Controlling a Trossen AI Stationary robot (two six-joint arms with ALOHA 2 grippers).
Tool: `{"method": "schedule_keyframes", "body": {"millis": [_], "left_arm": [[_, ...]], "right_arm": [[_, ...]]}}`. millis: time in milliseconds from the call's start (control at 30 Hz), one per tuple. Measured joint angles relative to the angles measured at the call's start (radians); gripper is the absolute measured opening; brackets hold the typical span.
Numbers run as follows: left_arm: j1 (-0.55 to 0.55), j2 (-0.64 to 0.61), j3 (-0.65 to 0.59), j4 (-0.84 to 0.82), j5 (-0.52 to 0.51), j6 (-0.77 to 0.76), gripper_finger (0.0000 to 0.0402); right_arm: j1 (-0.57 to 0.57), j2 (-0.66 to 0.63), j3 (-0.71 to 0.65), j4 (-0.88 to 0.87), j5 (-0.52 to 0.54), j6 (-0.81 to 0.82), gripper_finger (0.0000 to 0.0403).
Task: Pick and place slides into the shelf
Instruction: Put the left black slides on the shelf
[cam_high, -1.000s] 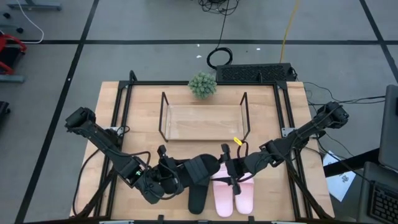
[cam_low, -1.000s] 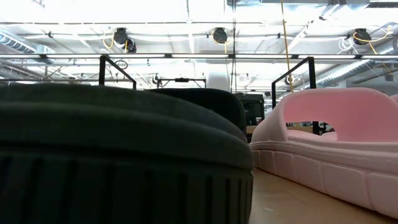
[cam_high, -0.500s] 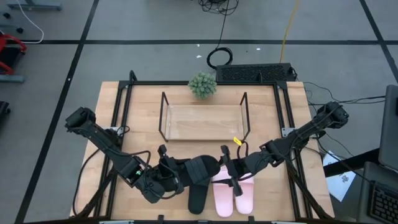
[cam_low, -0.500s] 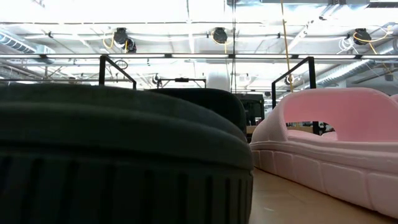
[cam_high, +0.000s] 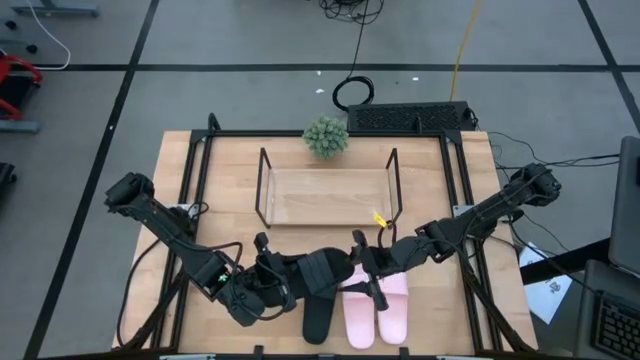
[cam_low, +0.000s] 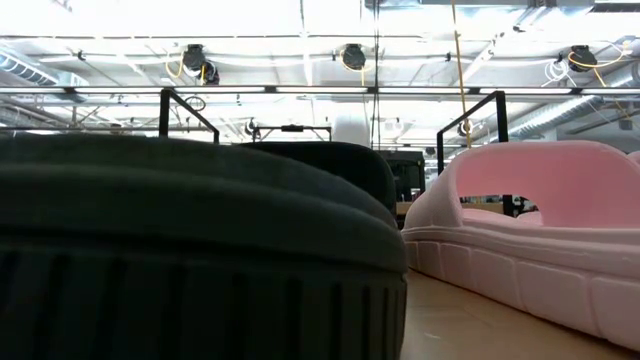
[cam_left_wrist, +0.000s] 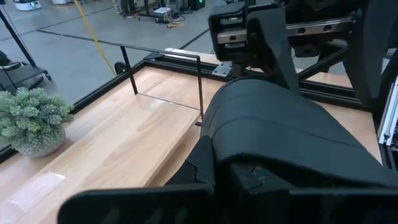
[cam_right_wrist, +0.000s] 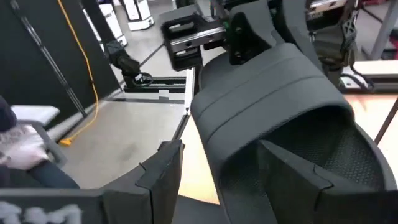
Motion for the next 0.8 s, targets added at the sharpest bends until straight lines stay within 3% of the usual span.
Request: {"method": "schedule_keyframes", "body": {"millis": [800], "left_arm": [[0.004, 0.002, 0.0, 0.01, -0.008, 0.026, 0.0]], "right_arm": [[-0.063, 0.001, 0.0, 0.062, -0.099, 0.233, 0.0196]]}}
